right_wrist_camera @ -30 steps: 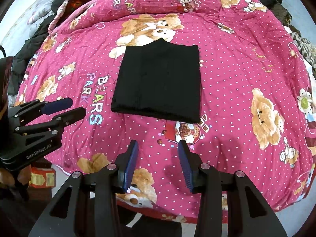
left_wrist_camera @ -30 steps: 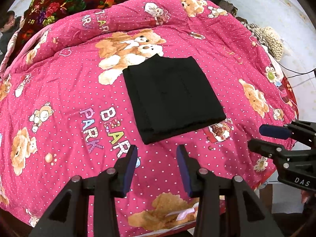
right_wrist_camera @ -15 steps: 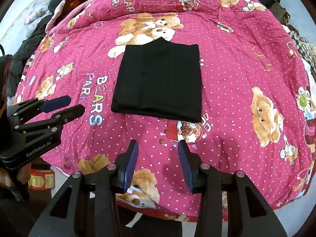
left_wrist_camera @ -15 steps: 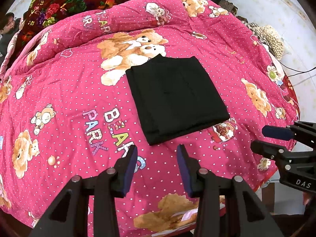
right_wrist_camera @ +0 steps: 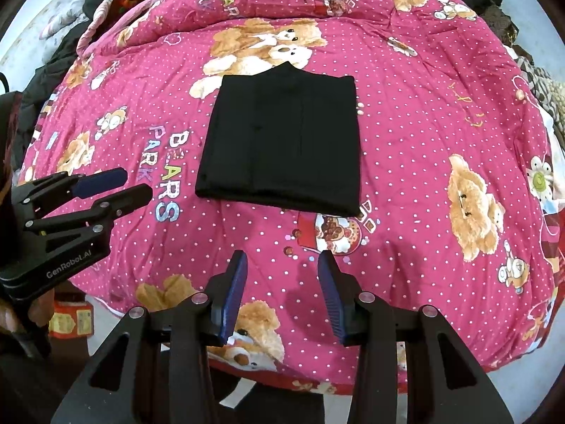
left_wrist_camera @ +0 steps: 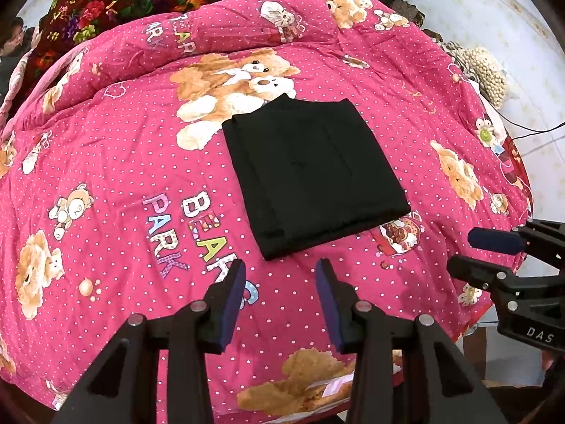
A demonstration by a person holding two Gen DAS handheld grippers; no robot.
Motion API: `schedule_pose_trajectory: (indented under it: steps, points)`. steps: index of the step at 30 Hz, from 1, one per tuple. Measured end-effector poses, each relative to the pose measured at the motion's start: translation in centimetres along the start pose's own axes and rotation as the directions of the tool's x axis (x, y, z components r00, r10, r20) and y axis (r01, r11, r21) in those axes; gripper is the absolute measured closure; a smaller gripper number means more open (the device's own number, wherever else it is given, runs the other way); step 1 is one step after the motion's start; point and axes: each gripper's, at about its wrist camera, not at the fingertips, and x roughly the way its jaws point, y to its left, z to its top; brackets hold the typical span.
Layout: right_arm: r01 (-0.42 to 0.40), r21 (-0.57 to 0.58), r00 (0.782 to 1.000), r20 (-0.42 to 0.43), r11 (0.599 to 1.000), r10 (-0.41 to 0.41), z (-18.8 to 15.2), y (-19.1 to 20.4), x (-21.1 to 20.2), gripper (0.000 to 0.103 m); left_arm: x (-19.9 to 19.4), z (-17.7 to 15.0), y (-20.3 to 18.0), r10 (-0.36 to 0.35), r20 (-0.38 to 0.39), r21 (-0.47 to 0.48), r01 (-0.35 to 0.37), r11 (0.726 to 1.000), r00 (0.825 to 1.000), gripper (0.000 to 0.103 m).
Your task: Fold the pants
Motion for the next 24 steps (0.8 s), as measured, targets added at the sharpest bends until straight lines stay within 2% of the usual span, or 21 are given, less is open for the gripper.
schedule_pose_trajectory:
  steps: [24]
  points:
    - [-0.009, -0.006, 1.0, -0.02, 1.0, 0.009, 0.15, -0.29, 0.55, 0.061, 0.77, 0.26, -0.43, -0.008, -0.017, 0.001, 0.008, 1.0, 1.0, 0.059]
